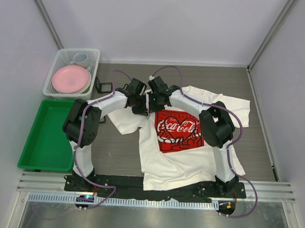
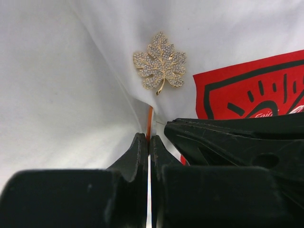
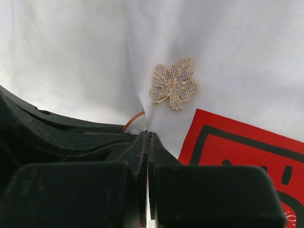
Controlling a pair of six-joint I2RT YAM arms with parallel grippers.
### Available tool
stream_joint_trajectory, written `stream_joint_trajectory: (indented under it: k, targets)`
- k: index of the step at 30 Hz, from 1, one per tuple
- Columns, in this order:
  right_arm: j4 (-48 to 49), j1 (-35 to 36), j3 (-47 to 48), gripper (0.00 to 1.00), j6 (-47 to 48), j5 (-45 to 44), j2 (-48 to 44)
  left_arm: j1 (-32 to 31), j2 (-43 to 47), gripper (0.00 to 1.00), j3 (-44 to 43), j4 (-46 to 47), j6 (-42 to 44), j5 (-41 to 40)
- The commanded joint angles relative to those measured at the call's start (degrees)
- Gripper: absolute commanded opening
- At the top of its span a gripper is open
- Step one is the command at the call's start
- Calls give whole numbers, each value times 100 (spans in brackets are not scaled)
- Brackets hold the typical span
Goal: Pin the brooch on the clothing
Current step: Cross the brooch over the flattened clothing.
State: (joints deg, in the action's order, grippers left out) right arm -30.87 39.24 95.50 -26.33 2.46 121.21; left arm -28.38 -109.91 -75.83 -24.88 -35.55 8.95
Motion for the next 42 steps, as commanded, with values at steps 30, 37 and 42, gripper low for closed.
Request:
stream_joint_trajectory:
  k: [30, 37, 42]
  targets:
    - [336, -900, -460, 58, 1112, 2519, -897, 219, 611, 0, 701, 1539, -461, 986]
    - [468, -1244, -1279, 39, 1358, 2540, -1196, 245, 567, 0, 693, 1671, -532, 1100]
    - [810, -1235, -1535, 33, 1253, 2584, -1249, 237, 514, 0, 623, 1627, -532, 1100]
